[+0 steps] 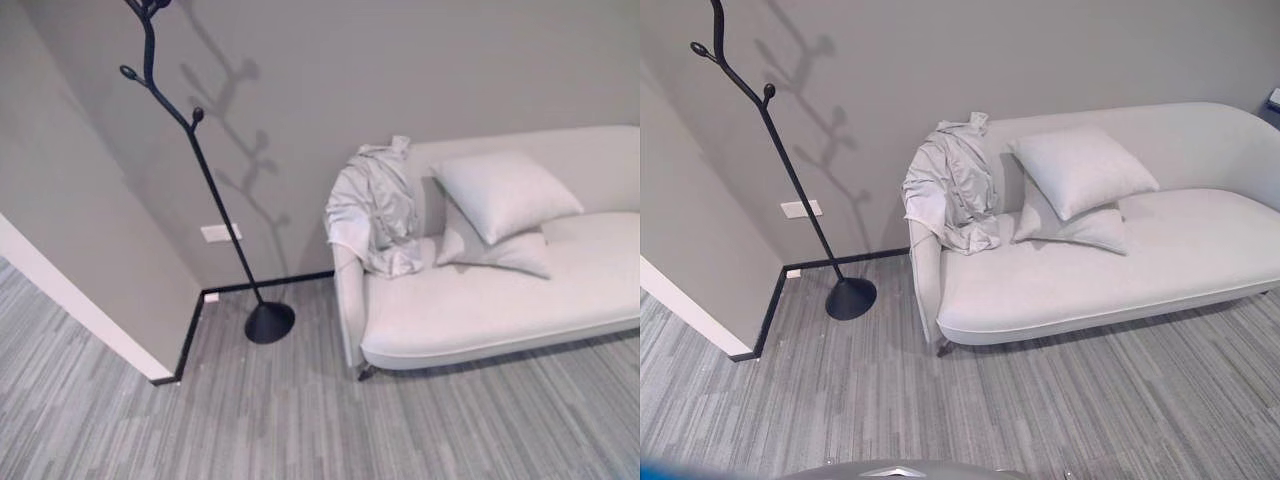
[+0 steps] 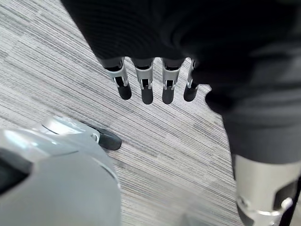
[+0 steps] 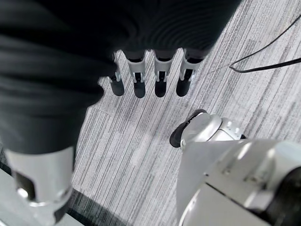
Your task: Hang the clothes on the sofa on the clothes rack.
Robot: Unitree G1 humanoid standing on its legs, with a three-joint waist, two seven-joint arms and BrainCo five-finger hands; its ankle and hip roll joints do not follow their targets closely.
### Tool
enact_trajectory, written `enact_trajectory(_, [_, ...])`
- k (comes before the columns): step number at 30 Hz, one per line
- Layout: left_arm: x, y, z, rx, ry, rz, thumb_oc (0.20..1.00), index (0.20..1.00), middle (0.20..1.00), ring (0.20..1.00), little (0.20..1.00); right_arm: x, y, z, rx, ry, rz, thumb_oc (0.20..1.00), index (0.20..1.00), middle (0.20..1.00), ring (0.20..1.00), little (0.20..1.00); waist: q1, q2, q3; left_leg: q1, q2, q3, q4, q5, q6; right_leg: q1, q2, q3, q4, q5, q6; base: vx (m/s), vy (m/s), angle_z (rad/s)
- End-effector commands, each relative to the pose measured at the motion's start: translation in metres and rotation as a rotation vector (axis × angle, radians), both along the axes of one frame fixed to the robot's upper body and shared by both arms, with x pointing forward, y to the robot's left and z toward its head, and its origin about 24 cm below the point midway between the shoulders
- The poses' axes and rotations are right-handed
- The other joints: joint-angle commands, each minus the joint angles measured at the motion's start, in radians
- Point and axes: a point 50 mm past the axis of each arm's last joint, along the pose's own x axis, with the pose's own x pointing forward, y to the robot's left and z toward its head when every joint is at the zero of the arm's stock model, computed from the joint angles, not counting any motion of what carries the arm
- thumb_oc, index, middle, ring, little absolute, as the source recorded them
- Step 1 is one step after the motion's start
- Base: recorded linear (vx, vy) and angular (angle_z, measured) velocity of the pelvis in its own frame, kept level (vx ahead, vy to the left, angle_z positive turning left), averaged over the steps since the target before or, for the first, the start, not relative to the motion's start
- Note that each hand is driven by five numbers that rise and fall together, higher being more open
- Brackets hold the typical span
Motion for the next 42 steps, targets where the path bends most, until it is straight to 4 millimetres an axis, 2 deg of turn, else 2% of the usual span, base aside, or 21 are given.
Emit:
enact_trajectory(1, [0.01, 0.006, 0.002, 0.01, -0.017, 0.006, 1.0, 1.0, 1.0, 1.0, 1.0, 0.009, 0.017, -0.003, 0.04, 0.005, 0.017, 1.0, 1.0, 1.0, 1.0, 1.0, 0.01, -0.062, -0.004, 0.028, -0.041, -0.004, -0.053, -0.04, -0.012, 0.141, -0.023, 0.031, -0.266, 0.158, 0.043, 0.0, 0.0, 0.0])
enact_trajectory(9, [0.017, 0.002, 0.002, 0.004, -0.026, -0.068, 1.0, 1.0, 1.0, 1.0, 1.0, 0.012, 0.013, -0.002, 0.025, -0.005, 0.024, 1.0, 1.0, 1.0, 1.0, 1.0, 0.003, -0.059, -0.006, 0.036, -0.04, -0.007, -0.053, -0.04, -0.013, 0.148, -0.021, 0.031, -0.263, 0.155, 0.039, 0.0, 0.0, 0.0])
enact_trajectory(19, [0.021, 0.002, 0.002, 0.008, -0.042, -0.054, 1.0, 1.0, 1.0, 1.0, 1.0, 0.017, 0.014, -0.002, 0.022, -0.025, 0.03, 1.0, 1.0, 1.0, 1.0, 1.0, 0.001, -0.057, -0.01, 0.044, -0.041, -0.005, -0.053, -0.042, -0.01, 0.146, -0.021, 0.036, -0.254, 0.155, 0.037, 0.0, 0.001, 0.0])
enact_trajectory(24, [0.02, 0.0, 0.001, 0.001, -0.041, -0.029, 1.0, 1.0, 1.0, 1.0, 1.0, 0.022, 0.016, -0.002, 0.022, -0.08, -0.068, 1.0, 1.0, 1.0, 1.0, 1.0, -0.003, -0.055, -0.009, 0.046, -0.042, -0.003, -0.053, -0.043, -0.008, 0.141, -0.021, 0.04, -0.248, 0.153, 0.038, 0.0, 0.005, -0.02])
enact_trajectory(29, [0.019, 0.002, 0.002, 0.005, -0.045, -0.012, 1.0, 1.0, 1.0, 1.0, 1.0, 0.038, 0.017, -0.001, 0.022, -0.176, -0.065, 1.0, 1.0, 1.0, 1.0, 1.0, -0.007, -0.056, -0.005, 0.046, -0.042, 0.001, -0.053, -0.044, -0.008, 0.134, -0.022, 0.047, -0.24, 0.152, 0.038, 0.0, 0.0, 0.0])
enact_trajectory(31, [0.019, 0.001, 0.001, 0.0, -0.048, -0.011, 1.0, 1.0, 1.0, 1.0, 1.0, 0.034, 0.015, -0.001, 0.021, -0.178, -0.102, 1.0, 1.0, 1.0, 1.0, 1.0, -0.01, -0.056, -0.004, 0.045, -0.042, 0.003, -0.053, -0.044, -0.007, 0.13, -0.021, 0.049, -0.237, 0.152, 0.038, 0.0, 0.0, 0.0])
enact_trajectory(38, [0.016, 0.006, 0.002, 0.013, -0.049, -0.005, 1.0, 1.0, 1.0, 1.0, 1.0, 0.035, 0.009, 0.0, 0.003, -0.18, 0.024, 1.0, 1.0, 1.0, 1.0, 1.0, -0.008, -0.058, -0.003, 0.046, -0.042, 0.004, -0.053, -0.044, -0.007, 0.127, -0.023, 0.049, -0.234, 0.151, 0.038, 0.0, 0.0, 0.0])
enact_trajectory(42, [0.015, 0.008, 0.003, 0.012, -0.048, 0.0, 1.0, 1.0, 1.0, 1.0, 1.0, 0.027, 0.007, 0.0, 0.006, -0.16, -0.015, 1.0, 1.0, 1.0, 1.0, 1.0, -0.008, -0.056, 0.0, 0.045, -0.04, 0.005, -0.053, -0.045, -0.006, 0.121, -0.023, 0.044, -0.225, 0.148, 0.04, 0.0, 0.0, 0.0])
